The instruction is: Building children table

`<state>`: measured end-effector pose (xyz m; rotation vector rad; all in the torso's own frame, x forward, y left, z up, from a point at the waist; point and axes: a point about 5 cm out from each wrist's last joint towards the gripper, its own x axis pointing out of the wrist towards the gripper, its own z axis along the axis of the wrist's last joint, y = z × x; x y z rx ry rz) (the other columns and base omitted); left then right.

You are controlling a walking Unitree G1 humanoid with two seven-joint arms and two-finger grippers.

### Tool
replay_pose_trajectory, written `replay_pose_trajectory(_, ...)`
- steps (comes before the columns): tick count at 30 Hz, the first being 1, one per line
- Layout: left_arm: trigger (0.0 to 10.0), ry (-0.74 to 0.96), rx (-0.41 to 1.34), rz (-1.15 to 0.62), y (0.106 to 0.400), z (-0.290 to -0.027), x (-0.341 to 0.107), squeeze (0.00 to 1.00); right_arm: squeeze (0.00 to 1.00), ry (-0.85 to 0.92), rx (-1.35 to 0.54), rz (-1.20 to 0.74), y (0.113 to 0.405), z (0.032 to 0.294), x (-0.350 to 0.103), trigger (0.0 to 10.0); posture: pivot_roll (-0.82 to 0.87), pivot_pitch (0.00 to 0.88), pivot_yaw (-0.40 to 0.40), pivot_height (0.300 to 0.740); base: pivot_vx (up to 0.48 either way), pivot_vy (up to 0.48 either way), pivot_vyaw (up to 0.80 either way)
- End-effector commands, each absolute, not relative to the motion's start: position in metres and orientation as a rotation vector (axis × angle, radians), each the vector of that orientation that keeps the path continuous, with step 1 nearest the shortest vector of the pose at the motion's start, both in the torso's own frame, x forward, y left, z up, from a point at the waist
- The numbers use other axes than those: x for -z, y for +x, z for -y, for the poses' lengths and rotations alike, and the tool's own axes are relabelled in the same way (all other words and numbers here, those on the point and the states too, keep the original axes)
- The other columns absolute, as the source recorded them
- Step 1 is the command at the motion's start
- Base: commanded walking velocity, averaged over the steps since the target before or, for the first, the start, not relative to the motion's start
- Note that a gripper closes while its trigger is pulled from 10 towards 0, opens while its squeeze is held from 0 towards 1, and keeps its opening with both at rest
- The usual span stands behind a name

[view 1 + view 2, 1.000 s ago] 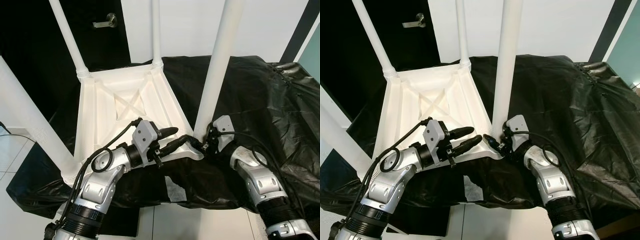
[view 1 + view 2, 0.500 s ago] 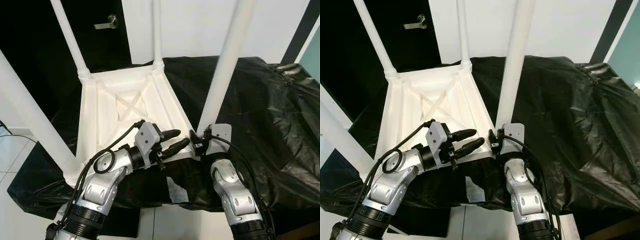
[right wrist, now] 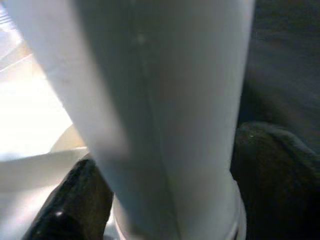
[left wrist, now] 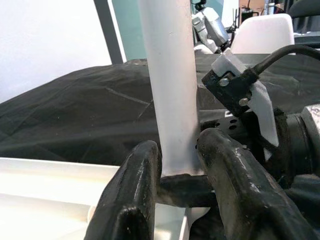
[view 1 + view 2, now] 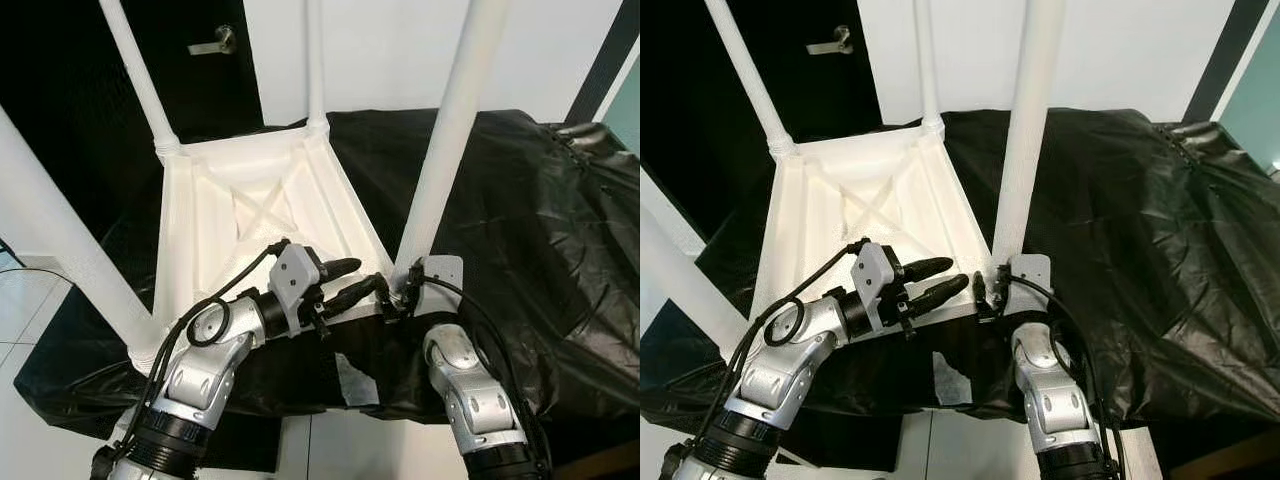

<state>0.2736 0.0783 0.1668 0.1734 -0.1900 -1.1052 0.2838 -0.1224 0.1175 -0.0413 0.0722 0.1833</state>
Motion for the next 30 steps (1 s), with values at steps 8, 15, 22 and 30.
replay_pose_trajectory(8, 10.0, 0.181, 1.102, 0.196, 0.277, -0.079, -0.17, 0.0, 1.0, -0.112, -0.496, -0.005, 0.286, 0.145, -0.136, 10.0, -0.05, 0.0, 0.033, 0.74, 0.0, 0.0, 0.0)
replay_pose_trajectory(15, 10.0, 0.183, 1.099, 0.204, 0.28, -0.078, -0.172, 0.0, 0.0, -0.207, -0.732, -0.012, 0.304, 0.149, -0.145, 10.0, -0.05, 0.0, 0.033, 0.74, 0.0, 0.0, 0.0)
replay_pose_trajectory(22, 10.0, 0.187, 1.092, 0.212, 0.282, -0.078, -0.174, 0.0, 0.0, -0.271, -0.885, -0.038, 0.314, 0.139, -0.143, 10.0, -0.04, 0.0, 0.023, 0.74, 0.0, 0.0, 0.0)
replay_pose_trajectory(30, 10.0, 0.19, 1.077, 0.219, 0.282, -0.08, -0.174, 0.0, 0.0, -0.298, -0.955, -0.072, 0.317, 0.142, -0.135, 0.0, -0.03, 0.0, 0.014, 0.74, 0.0, 0.0, 0.0)
